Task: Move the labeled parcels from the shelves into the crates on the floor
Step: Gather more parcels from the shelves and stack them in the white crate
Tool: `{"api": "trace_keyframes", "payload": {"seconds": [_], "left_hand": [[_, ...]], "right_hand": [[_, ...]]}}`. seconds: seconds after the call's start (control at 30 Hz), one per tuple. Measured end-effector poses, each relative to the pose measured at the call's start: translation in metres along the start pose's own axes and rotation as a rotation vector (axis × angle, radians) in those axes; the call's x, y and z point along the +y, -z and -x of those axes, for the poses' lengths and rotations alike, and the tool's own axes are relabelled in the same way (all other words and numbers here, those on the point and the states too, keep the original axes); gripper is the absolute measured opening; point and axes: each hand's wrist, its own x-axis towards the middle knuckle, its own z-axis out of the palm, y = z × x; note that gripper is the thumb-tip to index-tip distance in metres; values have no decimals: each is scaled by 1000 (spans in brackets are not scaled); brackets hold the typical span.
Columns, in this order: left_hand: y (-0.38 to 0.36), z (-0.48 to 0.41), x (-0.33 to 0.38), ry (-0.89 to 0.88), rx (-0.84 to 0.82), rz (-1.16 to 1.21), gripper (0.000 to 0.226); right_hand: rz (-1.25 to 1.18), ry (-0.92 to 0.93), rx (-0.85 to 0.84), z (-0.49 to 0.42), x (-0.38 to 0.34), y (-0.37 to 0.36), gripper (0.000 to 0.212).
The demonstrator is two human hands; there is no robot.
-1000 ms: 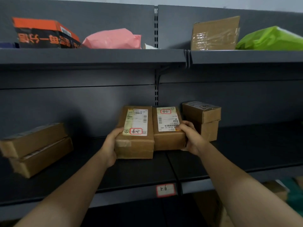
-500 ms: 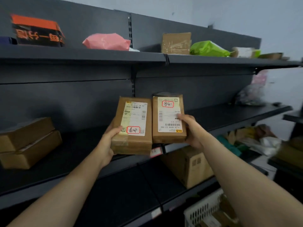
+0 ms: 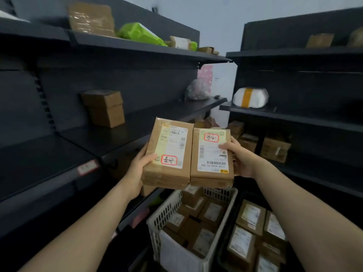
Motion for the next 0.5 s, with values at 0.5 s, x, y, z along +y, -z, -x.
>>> {"api": "trace_keyframes", "payload": {"seconds": [0.5], "left_hand": [[-111, -102, -163, 366, 186, -86, 52]], "right_hand": [[-30, -325, 466, -66, 132, 175, 77]]}}
